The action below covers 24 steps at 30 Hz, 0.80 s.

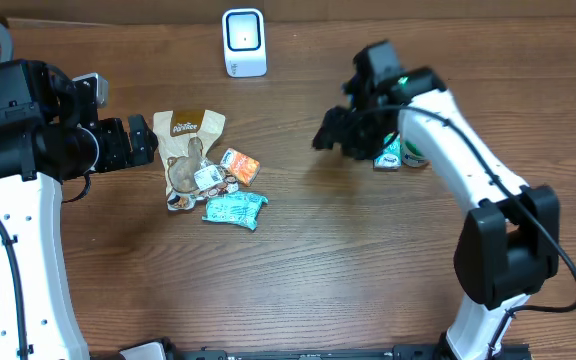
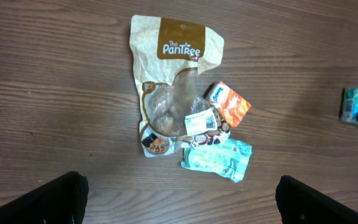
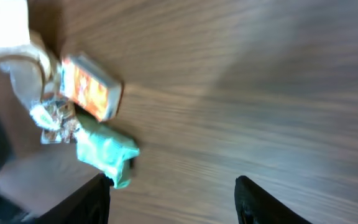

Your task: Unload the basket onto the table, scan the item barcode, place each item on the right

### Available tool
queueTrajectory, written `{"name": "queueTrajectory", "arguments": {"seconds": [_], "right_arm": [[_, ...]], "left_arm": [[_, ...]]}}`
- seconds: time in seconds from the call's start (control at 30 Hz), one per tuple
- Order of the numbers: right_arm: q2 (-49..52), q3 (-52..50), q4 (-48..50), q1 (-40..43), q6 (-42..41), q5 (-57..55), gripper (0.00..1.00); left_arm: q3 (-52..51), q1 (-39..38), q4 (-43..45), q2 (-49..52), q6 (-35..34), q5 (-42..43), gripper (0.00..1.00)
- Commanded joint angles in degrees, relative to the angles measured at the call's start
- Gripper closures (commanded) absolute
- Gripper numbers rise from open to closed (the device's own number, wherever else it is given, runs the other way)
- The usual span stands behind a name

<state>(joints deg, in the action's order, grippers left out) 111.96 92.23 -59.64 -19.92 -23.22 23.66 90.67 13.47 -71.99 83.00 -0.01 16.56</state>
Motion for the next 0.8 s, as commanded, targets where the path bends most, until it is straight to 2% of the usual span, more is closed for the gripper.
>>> {"name": "queueTrajectory", "arguments": {"seconds": [0.0,0.23,0.4,0.77], "right_arm": [[-0.28,-7.13,5.29,-4.07,-5.29,7.37,0.39],[-0.28,-16.9,19.78,-10.95,-14.38,8.07,0.4],[-0.04,-21.05,30.49,-15.26,-21.97,4.28,0.41],[5.29,-22.47,39.6,-20.41,-26.53,2.1,0.48]], "left_arm": [[0.24,-0.33,0.04,-0.11,-0.39,0.87,0.0],[0.24,-0.33,0.07,-0.11,-0.39,0.87,0.0],[0.22,-0.33,0.04,-0.11,-0.39,0.87,0.0],[0.24,-0.33,0.04,-0.11,-0.39,0.87,0.01]]}}
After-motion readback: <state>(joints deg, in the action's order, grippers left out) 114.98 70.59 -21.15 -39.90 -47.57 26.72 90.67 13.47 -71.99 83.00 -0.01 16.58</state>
